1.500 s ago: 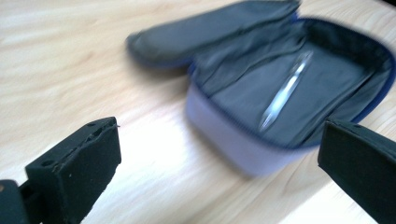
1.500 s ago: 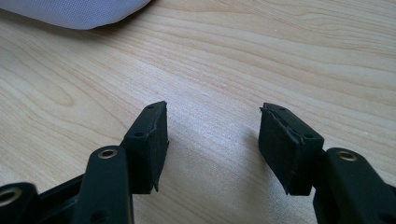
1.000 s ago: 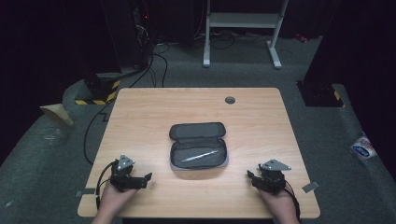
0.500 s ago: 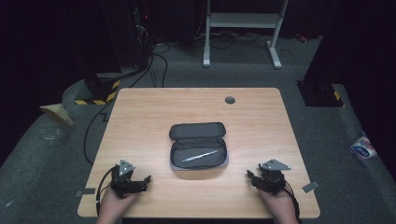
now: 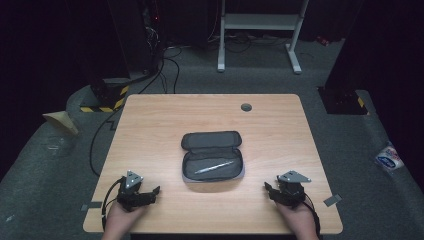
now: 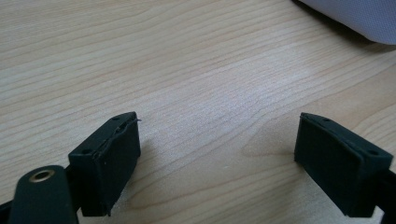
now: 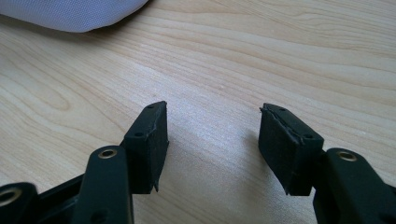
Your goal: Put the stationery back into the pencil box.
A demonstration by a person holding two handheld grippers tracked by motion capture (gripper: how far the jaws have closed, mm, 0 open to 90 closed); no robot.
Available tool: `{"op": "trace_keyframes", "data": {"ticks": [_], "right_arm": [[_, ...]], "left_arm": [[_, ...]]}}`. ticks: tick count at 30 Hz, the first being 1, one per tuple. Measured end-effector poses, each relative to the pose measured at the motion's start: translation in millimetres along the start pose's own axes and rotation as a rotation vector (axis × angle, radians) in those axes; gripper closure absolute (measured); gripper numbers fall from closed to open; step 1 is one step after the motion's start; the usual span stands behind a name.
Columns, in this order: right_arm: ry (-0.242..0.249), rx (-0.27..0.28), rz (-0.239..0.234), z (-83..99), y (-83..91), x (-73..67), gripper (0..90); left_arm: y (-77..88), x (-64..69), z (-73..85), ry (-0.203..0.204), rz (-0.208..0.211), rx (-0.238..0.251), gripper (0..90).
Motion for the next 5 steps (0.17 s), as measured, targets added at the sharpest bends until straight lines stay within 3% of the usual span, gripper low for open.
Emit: {"op": "trace_keyframes", "data": {"ticks": [5], "right_arm": [[0.0, 0.0, 0.0, 0.0, 0.0, 0.0, 42.1]], "left_arm": [[0.0, -0.2, -0.3, -0.002, 0.003, -0.003, 14.7]]}}
Point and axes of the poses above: each handheld gripper's, and its own axes: y roughly backward along the jaws, z roughly out of its underside, x roughly to its right, the point moved 1 cm from there along -y, roughly forward along the jaws, and after that the axes turned 9 degrees about -y, right-handed, at the moved point
